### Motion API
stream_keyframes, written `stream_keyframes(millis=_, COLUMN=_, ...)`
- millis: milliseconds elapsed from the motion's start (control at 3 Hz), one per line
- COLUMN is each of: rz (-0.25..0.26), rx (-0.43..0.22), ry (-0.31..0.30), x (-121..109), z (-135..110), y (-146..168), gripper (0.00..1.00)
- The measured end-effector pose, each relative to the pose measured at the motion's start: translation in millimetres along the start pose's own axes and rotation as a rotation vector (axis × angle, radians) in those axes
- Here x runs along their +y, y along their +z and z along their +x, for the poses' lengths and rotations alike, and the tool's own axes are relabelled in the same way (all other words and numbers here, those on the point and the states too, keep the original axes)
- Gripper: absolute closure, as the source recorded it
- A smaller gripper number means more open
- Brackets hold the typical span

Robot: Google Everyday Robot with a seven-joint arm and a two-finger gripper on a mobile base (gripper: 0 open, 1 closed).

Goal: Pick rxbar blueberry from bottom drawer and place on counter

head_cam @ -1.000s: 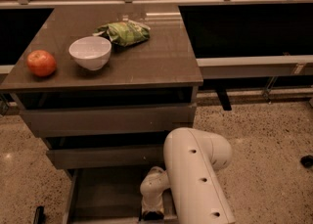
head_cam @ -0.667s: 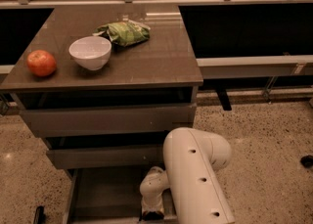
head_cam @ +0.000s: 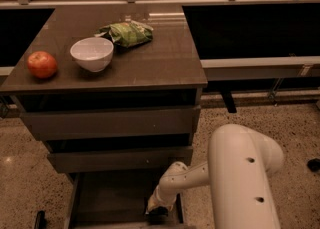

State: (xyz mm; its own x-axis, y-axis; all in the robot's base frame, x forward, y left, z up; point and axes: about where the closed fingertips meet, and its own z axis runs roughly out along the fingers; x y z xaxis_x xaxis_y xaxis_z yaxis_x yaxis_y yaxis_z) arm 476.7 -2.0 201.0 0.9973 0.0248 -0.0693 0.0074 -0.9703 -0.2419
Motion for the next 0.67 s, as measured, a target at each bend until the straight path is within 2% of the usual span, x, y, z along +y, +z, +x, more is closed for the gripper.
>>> stream_keyframes(millis=333, rz=0.066, rx=0.04, ry=-0.033, x=-1, z=9, y=-50, gripper=1.0)
stream_keyframes(millis=667, rz=0.101, rx=0.053, ry=-0.073, x=0, z=17, y=-93, gripper=1.0)
